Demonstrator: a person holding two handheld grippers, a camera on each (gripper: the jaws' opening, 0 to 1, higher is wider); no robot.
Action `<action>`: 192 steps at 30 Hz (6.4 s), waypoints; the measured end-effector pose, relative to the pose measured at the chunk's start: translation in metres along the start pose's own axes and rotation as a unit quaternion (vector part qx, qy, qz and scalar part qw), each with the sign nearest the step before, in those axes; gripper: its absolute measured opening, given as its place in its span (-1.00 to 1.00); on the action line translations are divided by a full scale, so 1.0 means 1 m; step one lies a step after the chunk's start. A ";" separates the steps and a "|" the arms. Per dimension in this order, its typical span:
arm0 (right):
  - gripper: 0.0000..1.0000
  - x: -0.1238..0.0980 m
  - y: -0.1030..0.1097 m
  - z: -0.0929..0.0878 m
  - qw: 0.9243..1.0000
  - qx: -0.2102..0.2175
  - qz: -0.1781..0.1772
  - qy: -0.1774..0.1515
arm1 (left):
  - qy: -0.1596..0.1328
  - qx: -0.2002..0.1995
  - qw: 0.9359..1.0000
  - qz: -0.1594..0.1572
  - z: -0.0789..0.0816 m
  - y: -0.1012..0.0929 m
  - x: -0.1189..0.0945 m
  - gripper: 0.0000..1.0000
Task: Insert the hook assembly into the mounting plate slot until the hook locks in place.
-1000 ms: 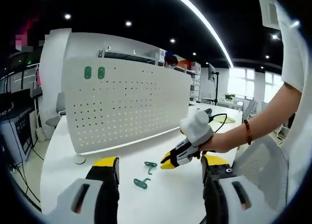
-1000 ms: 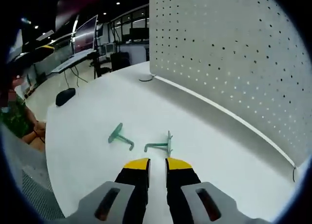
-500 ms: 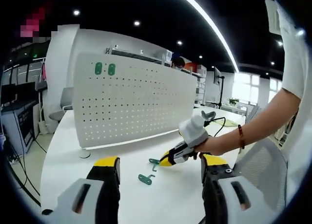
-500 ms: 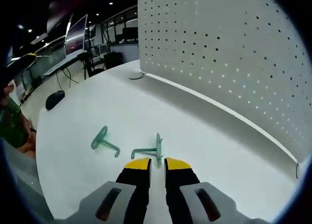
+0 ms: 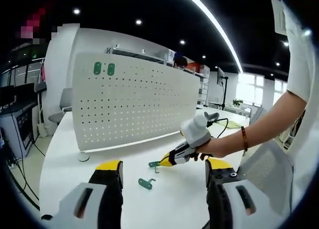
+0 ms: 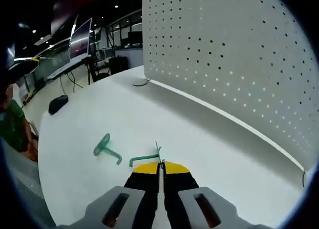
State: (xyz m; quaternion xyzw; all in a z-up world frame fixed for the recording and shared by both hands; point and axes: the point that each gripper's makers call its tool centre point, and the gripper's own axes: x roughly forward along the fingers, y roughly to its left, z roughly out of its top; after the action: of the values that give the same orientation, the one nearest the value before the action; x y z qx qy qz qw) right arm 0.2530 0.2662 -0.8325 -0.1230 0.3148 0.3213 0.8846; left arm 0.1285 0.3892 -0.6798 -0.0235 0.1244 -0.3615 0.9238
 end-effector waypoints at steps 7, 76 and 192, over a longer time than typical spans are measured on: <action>-1.00 -0.013 0.005 0.001 1.000 0.010 0.008 0.004 | 0.003 0.002 1.000 -0.008 -0.001 -0.007 0.003 0.34; -1.00 -0.182 0.054 0.022 0.985 0.111 0.112 -0.063 | 0.112 0.202 0.973 0.011 -0.016 -0.115 0.069 -0.37; -0.23 -0.246 0.027 0.038 0.972 0.026 0.072 -0.221 | -0.009 0.067 0.978 0.199 0.118 -0.009 0.114 -0.96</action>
State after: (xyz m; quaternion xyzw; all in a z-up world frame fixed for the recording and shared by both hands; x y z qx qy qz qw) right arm 0.1069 0.1819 -0.6473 -0.0026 0.1279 0.3948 0.9098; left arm 0.2327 0.3003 -0.5885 0.0606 0.0942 -0.1775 0.9777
